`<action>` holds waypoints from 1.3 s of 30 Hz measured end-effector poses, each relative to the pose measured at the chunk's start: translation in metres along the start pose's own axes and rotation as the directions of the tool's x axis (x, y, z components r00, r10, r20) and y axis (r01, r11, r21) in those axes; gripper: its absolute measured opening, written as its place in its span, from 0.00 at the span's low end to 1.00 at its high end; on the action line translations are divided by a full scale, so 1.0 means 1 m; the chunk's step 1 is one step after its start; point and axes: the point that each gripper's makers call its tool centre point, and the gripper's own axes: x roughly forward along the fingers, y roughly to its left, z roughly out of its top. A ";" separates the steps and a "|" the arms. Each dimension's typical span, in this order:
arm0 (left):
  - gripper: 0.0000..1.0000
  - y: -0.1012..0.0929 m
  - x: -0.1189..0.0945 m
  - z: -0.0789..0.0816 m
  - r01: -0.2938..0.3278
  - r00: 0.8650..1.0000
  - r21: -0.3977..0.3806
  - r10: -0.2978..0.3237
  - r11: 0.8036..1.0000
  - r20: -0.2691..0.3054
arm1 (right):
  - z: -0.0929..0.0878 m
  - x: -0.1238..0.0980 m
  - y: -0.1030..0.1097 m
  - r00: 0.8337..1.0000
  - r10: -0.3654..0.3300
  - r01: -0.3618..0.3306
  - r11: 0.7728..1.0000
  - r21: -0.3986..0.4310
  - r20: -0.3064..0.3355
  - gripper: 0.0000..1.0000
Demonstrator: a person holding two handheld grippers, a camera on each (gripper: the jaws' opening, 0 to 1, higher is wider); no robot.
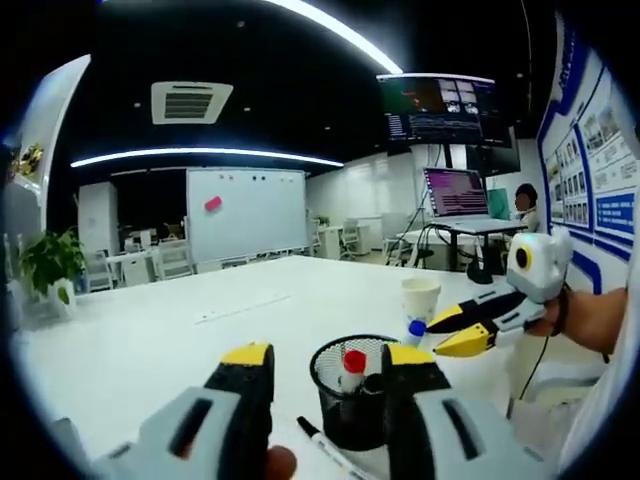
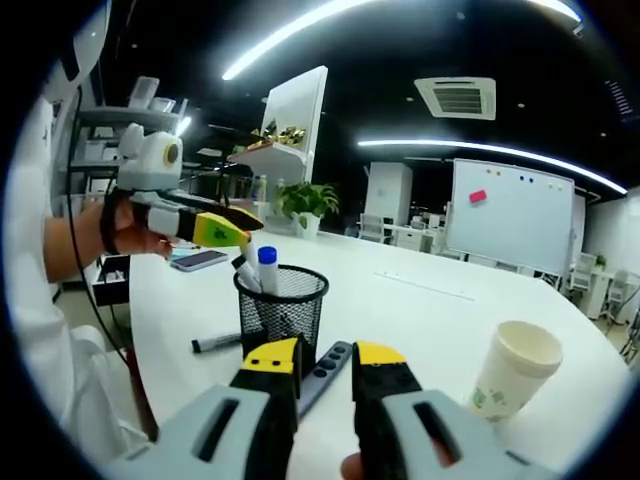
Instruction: Place the scattered laser pointers and whiteboard markers into the pen holder and stack the scattered paper cups together
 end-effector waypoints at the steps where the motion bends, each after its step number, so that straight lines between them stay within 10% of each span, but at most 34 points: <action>1: 0.47 0.000 0.000 0.000 0.001 1.000 -0.001 -0.001 1.000 0.002 | 0.000 0.000 0.000 1.000 0.000 0.000 1.000 -0.001 0.000 0.20; 39: 0.68 0.012 -0.009 0.005 -0.036 0.999 -0.008 0.037 0.999 0.030 | 0.000 0.000 0.003 1.000 0.004 -0.004 1.000 -0.011 -0.003 0.20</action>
